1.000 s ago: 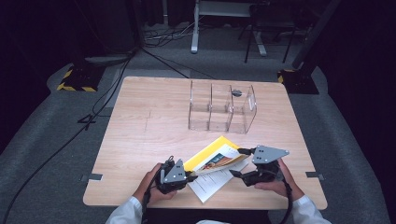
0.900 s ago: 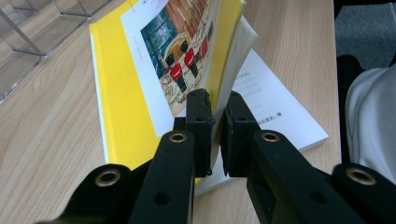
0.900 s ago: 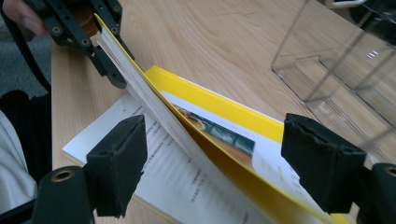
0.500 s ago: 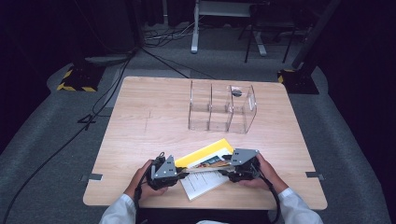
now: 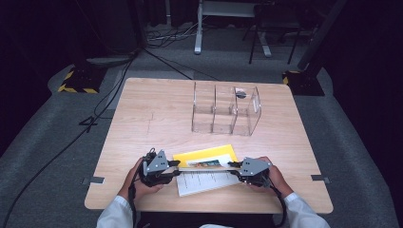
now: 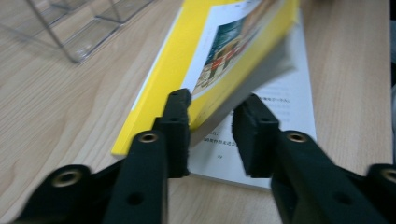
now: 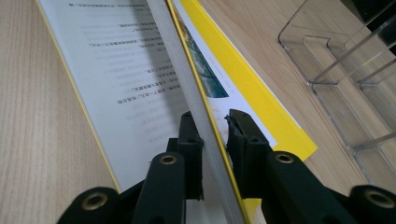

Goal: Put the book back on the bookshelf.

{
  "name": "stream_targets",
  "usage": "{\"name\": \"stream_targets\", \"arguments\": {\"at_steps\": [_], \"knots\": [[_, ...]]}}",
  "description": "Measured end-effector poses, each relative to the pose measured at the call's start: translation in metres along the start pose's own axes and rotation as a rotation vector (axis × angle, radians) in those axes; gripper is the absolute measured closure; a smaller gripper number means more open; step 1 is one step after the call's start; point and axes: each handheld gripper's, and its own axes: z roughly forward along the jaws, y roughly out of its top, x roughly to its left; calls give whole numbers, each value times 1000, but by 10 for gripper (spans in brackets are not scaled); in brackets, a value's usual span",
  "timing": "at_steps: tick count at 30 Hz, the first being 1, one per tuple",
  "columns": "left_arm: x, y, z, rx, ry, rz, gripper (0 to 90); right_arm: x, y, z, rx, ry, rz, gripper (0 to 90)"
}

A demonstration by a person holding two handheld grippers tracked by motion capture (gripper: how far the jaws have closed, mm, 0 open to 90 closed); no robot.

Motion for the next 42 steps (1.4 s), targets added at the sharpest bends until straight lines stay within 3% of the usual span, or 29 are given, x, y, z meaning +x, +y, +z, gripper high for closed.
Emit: {"name": "stream_targets", "arguments": {"at_steps": [2, 3, 5, 8, 10, 11, 13, 15, 17, 18, 20, 22, 25, 27, 29, 31, 32, 33, 34, 38, 42], "knots": [[-3, 2, -2, 25, -10, -4, 547, 2, 3, 0, 8, -4, -15, 774], [-5, 5, -3, 25, 6, 1, 513, 3, 5, 0, 19, -5, -17, 774], [-10, 10, -5, 14, -1, -12, 433, 5, 6, 1, 31, 3, -14, 778], [-19, 19, -5, -2, 12, -6, 394, 6, 9, 1, 36, 1, -9, 782], [-27, 26, -1, 14, 36, -2, 344, 8, 14, 1, 47, 4, -8, 787], [-35, 32, 7, 56, 76, -1, 345, 9, 15, 2, 49, 2, -14, 788], [-38, 34, 11, 72, 86, -10, 349, 10, 17, 2, 52, 3, -13, 789], [-41, 36, 18, 94, 101, -14, 395, 12, 19, 4, 55, 7, -13, 790], [-42, 33, 22, 132, 164, 24, 500, 12, 22, 5, 55, 14, -15, 789], [-41, 30, 21, 137, 149, 31, 594, 12, 23, 6, 57, 19, -16, 784], [-39, 23, 19, 134, 132, 69, 651, 10, 23, 7, 39, 34, -7, 753], [-36, 16, 20, 143, 105, 90, 689, 4, 18, 7, -12, 96, 27, 696], [-32, 10, 19, 134, 86, 90, 697, -3, 8, 8, -44, 136, 52, 646], [-30, 8, 17, 130, 84, 89, 697, -7, 2, 8, -32, 116, 25, 608], [-22, 4, 13, 121, 70, 72, 695, -8, -8, 12, -24, 52, -29, 620], [-18, 2, 12, 111, 59, 63, 691, -11, -14, 13, -86, 71, 22, 643], [-17, 1, 11, 109, 53, 57, 691, -10, -12, 13, -90, 67, 16, 673], [-14, 1, 10, 105, 57, 50, 689, -8, -10, 12, -90, 49, -19, 713], [-11, 1, 9, 98, 69, 41, 679, -4, -6, 12, -88, 24, -64, 749], [-6, 2, 5, 94, 109, 5, 620, 3, 1, 12, -83, 9, -116, 799], [-14, 10, 8, 153, 174, 44, 528, 3, 9, 9, -70, -2, -117, 804]]}}
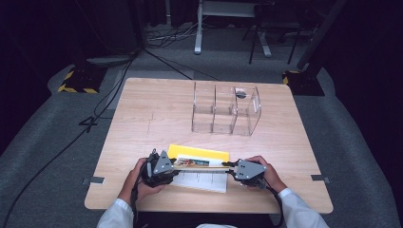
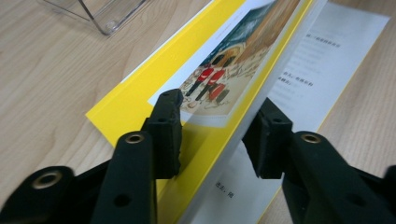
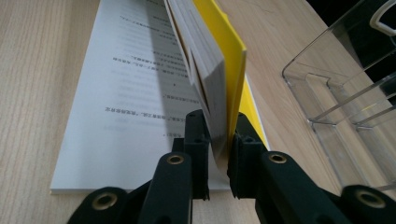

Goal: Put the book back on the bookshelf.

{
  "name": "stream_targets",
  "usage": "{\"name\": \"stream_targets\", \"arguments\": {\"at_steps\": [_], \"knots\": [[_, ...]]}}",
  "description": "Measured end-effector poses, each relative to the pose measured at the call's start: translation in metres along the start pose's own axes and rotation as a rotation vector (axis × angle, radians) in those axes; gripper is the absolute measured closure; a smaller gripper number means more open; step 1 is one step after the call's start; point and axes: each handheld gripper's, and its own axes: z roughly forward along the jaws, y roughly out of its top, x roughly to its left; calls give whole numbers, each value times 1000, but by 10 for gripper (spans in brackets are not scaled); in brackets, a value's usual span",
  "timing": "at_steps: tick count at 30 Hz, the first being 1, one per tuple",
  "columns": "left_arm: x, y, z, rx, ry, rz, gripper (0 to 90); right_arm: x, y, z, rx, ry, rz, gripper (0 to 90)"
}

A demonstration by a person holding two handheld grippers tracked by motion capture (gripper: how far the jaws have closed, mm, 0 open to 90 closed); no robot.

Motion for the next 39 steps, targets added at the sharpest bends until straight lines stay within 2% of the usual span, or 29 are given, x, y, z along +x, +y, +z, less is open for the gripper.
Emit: {"name": "stream_targets", "arguments": {"at_steps": [1, 6, 8, 9, 13, 16, 18, 22, 24, 25, 28, 30, 32, 33, 34, 36, 39], "knots": [[-3, 3, 0, 5, 1, 9, 485, -1, 2, 0, 2, -3, 1, 804], [-20, 21, 5, 37, 41, 43, 427, 2, 6, -1, 22, -17, -6, 809], [-26, 27, 7, 36, 55, 40, 392, 0, 8, -2, 25, -19, 8, 809], [-30, 30, 9, 32, 77, 31, 383, 0, 8, -2, 23, -21, 9, 809], [-38, 37, 15, 21, 67, 31, 383, 1, 10, -2, 26, -31, 18, 808], [-40, 41, 18, 21, 61, 26, 401, 1, 11, -3, 23, -37, 22, 808], [-42, 43, 21, 22, 59, 34, 461, 0, 12, -3, 22, -38, 22, 804], [-42, 45, 28, 23, 52, 17, 551, 0, 13, -3, 20, -38, 29, 797], [-43, 45, 29, 14, 79, 29, 591, 0, 14, -2, 26, -39, 31, 795], [-42, 44, 29, 0, 76, 29, 656, 0, 13, -2, 23, -38, 37, 789], [-41, 41, 28, -22, 64, 38, 694, 0, 14, -3, 10, -49, 46, 761], [-39, 39, 28, -39, 55, 36, 715, -2, 13, -4, -11, -56, 73, 690], [-36, 36, 26, -64, 46, 27, 724, -7, 12, -7, -39, -64, 119, 570], [-36, 36, 26, -64, 46, 27, 729, -7, 12, -7, -39, -64, 119, 570], [-36, 35, 25, -78, 41, 18, 729, -11, 9, -10, -40, -79, 147, 526], [-32, 32, 22, -106, 31, 3, 734, -16, 3, -13, -38, -102, 179, 494], [-26, 27, 15, -151, 23, -20, 743, -27, -13, -13, -2, -136, 242, 454]]}}
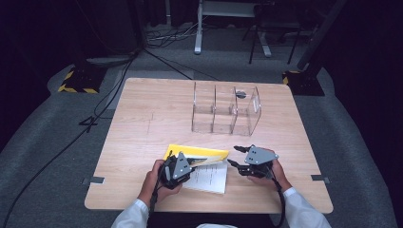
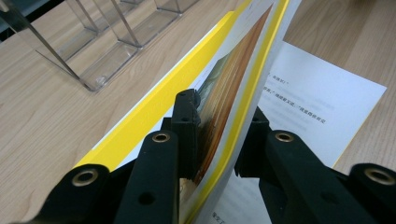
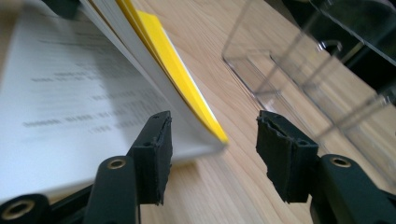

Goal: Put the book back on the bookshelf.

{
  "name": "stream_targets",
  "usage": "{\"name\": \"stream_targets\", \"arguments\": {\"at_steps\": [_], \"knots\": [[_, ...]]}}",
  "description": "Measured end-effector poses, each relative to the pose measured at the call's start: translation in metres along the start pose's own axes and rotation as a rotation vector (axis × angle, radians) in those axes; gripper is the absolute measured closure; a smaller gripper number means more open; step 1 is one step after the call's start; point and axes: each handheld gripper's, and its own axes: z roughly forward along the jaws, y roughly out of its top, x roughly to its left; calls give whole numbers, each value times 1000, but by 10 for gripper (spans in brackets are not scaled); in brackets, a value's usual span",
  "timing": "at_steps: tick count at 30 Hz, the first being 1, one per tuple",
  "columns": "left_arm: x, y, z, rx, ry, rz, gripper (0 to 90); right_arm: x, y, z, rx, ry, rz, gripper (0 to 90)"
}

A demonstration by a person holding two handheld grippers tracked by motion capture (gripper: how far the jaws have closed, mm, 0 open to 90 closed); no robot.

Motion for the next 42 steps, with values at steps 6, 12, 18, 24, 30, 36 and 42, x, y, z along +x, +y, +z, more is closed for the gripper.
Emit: {"name": "stream_targets", "arguments": {"at_steps": [6, 12, 18, 24, 30, 36, 42], "knots": [[11, -7, -15, -51, -12, -41, 750, -14, -19, 18, 85, -10, 103, 397], [14, -10, -22, -66, -14, -59, 753, -5, -19, 42, 158, 61, 119, 348], [14, -10, -21, -57, -25, -50, 753, 0, -9, 39, 72, 130, 186, 357], [16, -8, -24, -93, -56, -75, 754, -7, -5, 30, -42, 179, 277, 424], [12, 0, -21, -99, -92, -58, 767, -16, 13, 14, -113, 120, 286, 428], [12, -1, -24, -102, -100, -68, 764, -15, 28, 10, -132, 93, 242, 428], [12, -11, -35, -68, -83, -100, 762, -12, 47, 11, -199, 102, 249, 426]]}}
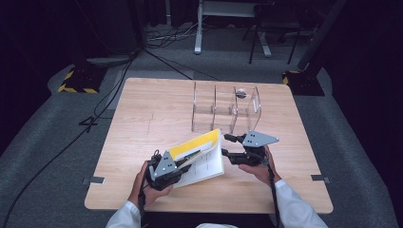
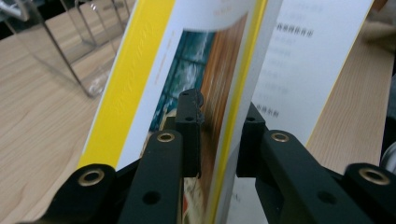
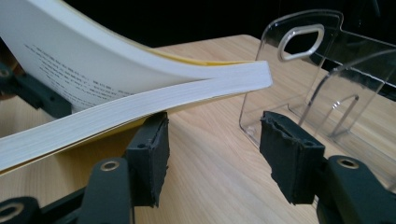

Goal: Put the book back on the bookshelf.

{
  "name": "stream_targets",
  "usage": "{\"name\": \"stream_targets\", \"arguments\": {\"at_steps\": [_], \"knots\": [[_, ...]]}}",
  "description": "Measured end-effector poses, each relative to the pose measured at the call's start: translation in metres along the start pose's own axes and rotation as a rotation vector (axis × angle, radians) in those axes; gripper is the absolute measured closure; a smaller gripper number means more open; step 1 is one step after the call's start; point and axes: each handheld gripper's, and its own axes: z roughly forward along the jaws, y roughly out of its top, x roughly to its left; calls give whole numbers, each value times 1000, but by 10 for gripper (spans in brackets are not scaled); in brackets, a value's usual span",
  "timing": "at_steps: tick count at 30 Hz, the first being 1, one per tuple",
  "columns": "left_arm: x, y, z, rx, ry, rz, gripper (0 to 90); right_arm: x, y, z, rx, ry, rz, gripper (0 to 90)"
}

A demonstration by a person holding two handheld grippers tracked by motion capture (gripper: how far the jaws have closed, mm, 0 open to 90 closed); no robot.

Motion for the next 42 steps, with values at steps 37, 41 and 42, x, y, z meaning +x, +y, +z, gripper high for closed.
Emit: {"name": "stream_targets", "arguments": {"at_steps": [37, 41, 42], "knots": [[-16, 30, 64, -232, -183, -31, 695, -1, 19, -39, -129, -148, -69, 490], [-14, 26, 54, -224, -167, -17, 681, 4, 19, -34, -133, -104, -67, 425], [-15, 24, 51, -215, -160, -10, 681, 4, 19, -34, -133, -104, -67, 425]]}}
